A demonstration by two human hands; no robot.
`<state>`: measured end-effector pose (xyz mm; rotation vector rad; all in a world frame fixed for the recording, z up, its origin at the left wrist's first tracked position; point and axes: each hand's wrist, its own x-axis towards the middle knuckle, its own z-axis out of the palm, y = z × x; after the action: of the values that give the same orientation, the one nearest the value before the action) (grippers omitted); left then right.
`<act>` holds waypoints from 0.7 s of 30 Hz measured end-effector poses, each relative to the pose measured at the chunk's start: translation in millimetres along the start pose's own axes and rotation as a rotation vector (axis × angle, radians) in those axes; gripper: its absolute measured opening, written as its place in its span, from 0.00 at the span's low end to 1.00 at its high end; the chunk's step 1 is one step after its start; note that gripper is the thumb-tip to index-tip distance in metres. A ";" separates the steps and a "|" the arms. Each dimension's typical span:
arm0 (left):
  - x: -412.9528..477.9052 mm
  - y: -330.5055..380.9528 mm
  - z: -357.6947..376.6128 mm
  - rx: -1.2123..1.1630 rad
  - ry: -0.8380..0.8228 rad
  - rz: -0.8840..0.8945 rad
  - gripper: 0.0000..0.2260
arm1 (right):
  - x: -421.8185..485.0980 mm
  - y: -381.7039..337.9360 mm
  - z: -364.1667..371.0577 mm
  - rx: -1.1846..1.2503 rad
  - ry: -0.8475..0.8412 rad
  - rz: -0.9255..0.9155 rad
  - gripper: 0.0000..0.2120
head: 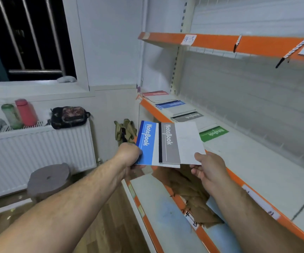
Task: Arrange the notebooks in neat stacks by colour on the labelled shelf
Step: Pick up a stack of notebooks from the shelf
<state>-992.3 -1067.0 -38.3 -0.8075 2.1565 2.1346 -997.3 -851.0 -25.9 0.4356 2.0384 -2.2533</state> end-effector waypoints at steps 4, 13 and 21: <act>52.4 20.8 -13.3 -0.001 -0.016 -0.001 0.04 | 28.5 -7.4 36.7 0.012 0.022 0.004 0.07; 182.4 68.6 5.0 0.093 -0.069 0.008 0.05 | 147.6 -29.0 79.2 0.055 0.047 -0.019 0.05; 275.7 126.4 41.9 0.109 -0.108 0.036 0.06 | 241.2 -68.7 97.6 0.057 0.126 0.003 0.05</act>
<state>-1290.9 -1132.2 -20.2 -0.6349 2.2253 2.0054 -1260.4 -906.4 -13.8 0.5988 2.0320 -2.3431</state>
